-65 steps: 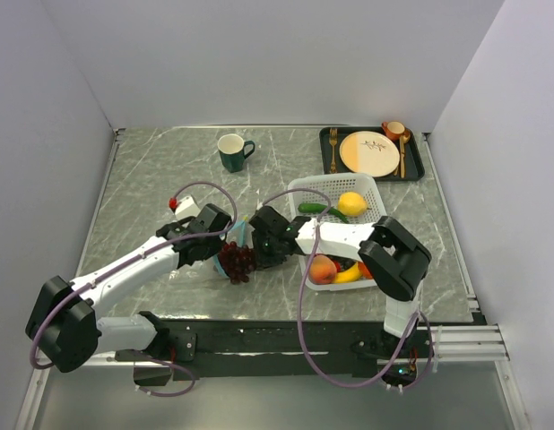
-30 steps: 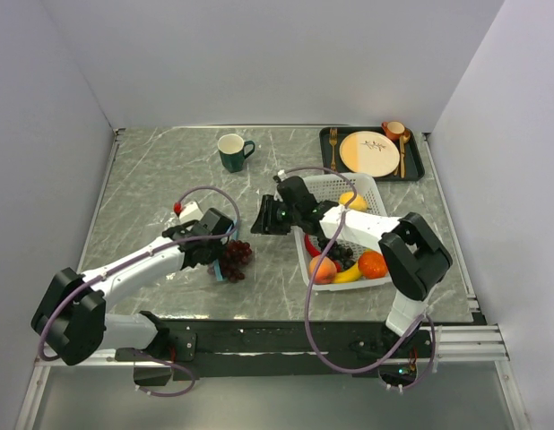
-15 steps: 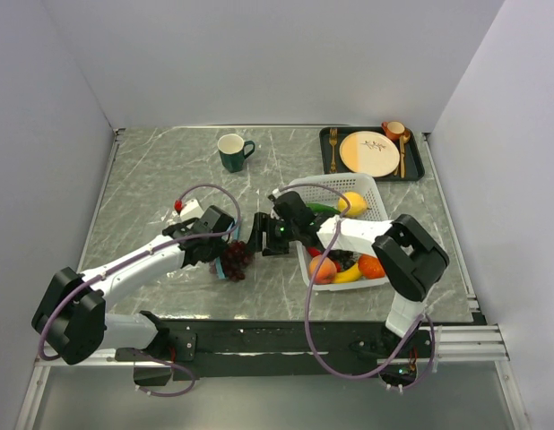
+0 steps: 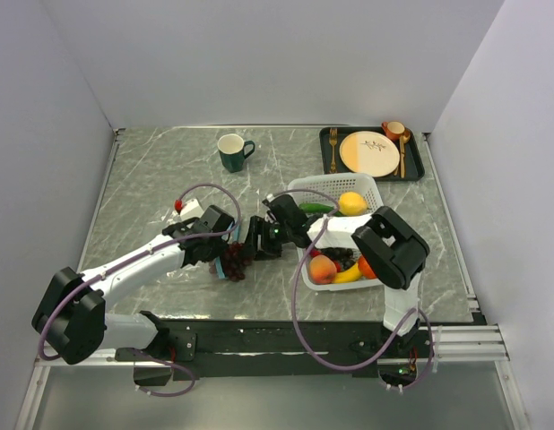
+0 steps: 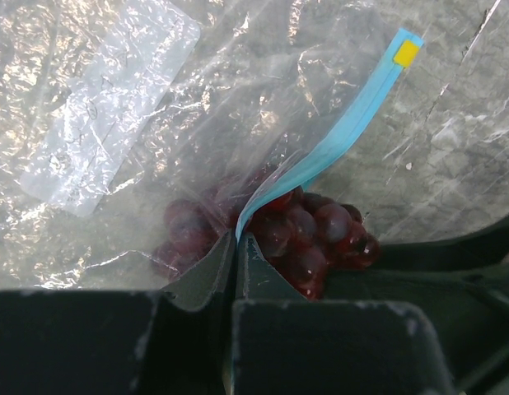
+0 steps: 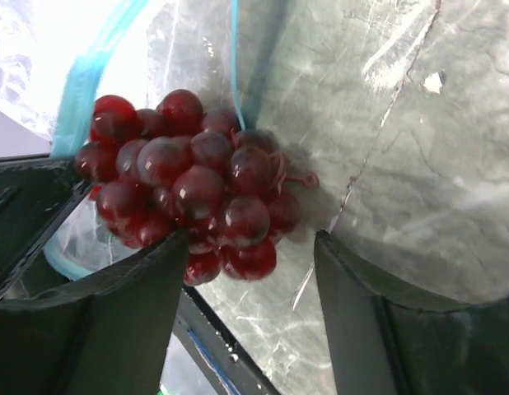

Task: Place the food in the zip-top bag and seal the zipper
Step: Adjust the fake fruit in the zipper food storage bag.

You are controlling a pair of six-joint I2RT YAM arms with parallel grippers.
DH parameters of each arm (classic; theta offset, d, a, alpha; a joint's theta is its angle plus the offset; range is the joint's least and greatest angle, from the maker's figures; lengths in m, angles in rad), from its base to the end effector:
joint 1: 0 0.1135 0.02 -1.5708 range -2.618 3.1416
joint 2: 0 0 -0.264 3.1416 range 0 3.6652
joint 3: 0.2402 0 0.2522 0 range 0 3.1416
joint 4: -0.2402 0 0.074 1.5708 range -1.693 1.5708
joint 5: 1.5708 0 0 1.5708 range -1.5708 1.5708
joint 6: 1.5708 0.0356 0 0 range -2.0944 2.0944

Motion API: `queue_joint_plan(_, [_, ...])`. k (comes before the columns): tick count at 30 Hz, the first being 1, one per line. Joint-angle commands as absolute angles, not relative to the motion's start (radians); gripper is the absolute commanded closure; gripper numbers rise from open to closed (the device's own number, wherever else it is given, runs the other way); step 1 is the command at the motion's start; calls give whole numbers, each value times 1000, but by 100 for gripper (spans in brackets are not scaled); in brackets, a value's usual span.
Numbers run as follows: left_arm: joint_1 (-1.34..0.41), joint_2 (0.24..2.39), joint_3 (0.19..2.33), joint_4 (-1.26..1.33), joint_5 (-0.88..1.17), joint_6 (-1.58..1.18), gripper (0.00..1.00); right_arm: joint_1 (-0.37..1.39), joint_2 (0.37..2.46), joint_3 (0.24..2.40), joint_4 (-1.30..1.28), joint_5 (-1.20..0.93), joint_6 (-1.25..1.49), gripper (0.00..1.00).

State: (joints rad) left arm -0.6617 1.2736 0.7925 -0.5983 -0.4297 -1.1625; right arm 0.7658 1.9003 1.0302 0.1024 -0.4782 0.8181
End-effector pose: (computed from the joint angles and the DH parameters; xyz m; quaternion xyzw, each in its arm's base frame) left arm 0.1967 -0.1344 0.2120 -0.2851 0.9053 -0.0613 0.3090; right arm 0.2663 0.2788 0.1414 -0.0691 0.8964 0.4234 0.1116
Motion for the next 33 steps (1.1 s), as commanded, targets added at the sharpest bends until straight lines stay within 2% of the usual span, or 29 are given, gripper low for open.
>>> queue_joint_plan(1, [-663, 1275, 818, -574, -408, -1138, 99, 770, 1944, 1057, 196, -523, 833, 39])
queue_joint_plan(2, [-663, 1272, 816, -571, -407, -1137, 99, 770, 1945, 1057, 216, -534, 833, 44])
queue_joint_plan(3, [-663, 1272, 813, -569, -405, -1135, 99, 772, 1950, 1058, 222, -534, 828, 54])
queue_joint_plan(5, [-663, 1269, 810, -561, -402, -1129, 99, 770, 1954, 1058, 254, -551, 825, 66])
queue_joint_plan(6, [-663, 1267, 808, -560, -402, -1127, 99, 769, 1948, 1055, 270, -569, 822, 75])
queue_joint_plan(9, [-663, 1266, 808, -560, -400, -1126, 99, 769, 1909, 1029, 340, -584, 831, 84])
queue_joint_plan(16, [-664, 1252, 837, -514, -353, -1088, 99, 769, 1789, 982, 416, -558, 822, 85])
queue_joint_plan(27, [-690, 1293, 1032, -465, -285, -1035, 99, 764, 1514, 1009, 203, -384, 696, 84])
queue_joint_plan(33, [-690, 1235, 980, -339, -270, -1092, 99, 762, 1443, 1005, 144, -342, 684, 83])
